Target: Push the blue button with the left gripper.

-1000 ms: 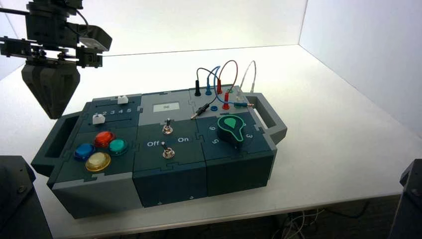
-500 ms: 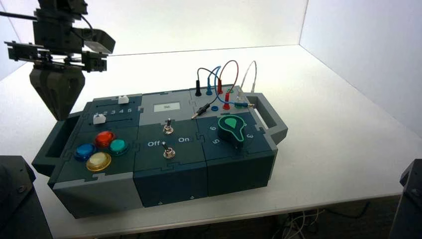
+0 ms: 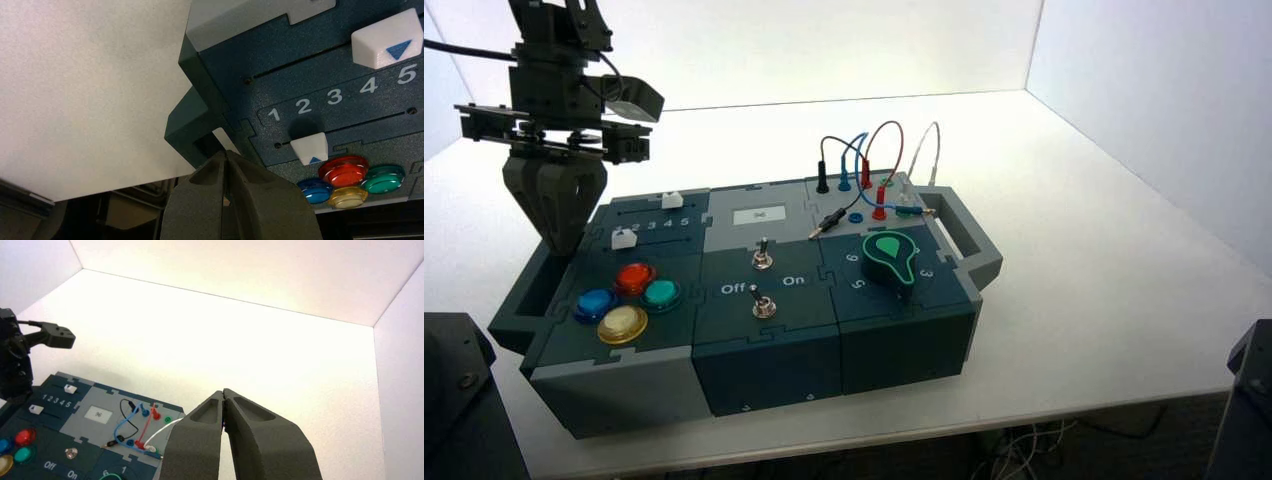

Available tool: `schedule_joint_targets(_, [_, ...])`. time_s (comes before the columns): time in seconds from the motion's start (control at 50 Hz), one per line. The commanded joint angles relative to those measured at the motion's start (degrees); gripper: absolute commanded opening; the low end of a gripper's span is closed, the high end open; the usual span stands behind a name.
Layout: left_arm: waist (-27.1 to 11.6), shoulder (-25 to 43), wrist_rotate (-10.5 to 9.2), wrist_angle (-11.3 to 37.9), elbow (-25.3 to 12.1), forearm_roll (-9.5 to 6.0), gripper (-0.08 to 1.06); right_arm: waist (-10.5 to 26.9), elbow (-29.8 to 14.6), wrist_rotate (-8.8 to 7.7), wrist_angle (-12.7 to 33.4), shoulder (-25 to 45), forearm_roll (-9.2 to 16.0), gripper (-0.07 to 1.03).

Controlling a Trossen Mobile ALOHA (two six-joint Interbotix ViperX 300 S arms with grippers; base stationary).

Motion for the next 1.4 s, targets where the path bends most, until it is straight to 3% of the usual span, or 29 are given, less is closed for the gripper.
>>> schedule_joint_targets(0.02, [0.18,-0.35,0.00,-0.62,-0.97,0.35,-0.03,-0.44,-1.67,-0.09,-0.70,0.09,0.00,-0.02])
schedule_joint_targets(0.6, [0.18,2.90,-0.35,-1.76,-3.52,2.02,-0.03,-0.53,-1.58,-0.09,-0.79,-0.09,0.00,-0.02])
schedule_joint_targets(1.0, [1.14,6.68,-0.35,-2.20,-8.96,4.66,-0.03,-1.14,-1.49,-0.09,-1.23,0.09,-0.09,-0.02])
schedule_joint_targets(1.4, [1.14,11.34,0.18,-2.11,-16.87,5.54,-0.03,-1.58,-2.11,0.00,-0.53,2.46,0.00,-0.02])
